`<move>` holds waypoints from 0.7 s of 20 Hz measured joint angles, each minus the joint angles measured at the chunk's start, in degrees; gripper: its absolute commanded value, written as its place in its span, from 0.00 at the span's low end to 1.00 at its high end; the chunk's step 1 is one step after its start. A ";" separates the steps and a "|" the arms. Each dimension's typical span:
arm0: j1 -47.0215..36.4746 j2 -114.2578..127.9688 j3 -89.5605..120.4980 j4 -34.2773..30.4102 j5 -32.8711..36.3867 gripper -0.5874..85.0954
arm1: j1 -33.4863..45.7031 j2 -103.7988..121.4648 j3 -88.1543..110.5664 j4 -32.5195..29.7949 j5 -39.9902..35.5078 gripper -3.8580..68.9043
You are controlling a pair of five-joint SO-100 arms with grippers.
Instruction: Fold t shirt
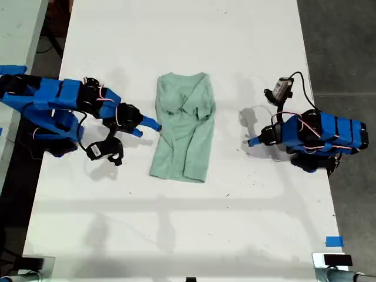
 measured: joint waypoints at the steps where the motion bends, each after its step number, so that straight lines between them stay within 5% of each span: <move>1: 0.62 2.81 8.61 -3.60 -1.58 0.29 | 0.00 0.00 0.09 0.00 0.00 0.08; 5: 1.05 10.28 27.95 -12.92 -3.78 0.25 | 0.00 0.00 0.35 0.00 0.00 0.08; 9: -0.53 17.14 38.14 -15.47 -3.78 0.12 | -0.26 0.00 0.62 0.00 0.00 0.08; 12: -2.37 30.06 44.74 -12.57 -3.52 0.05 | -0.26 0.00 0.79 0.00 0.00 0.08; 14: -4.48 46.76 48.60 -4.48 -0.18 0.02 | -0.26 0.00 0.79 0.00 0.00 0.08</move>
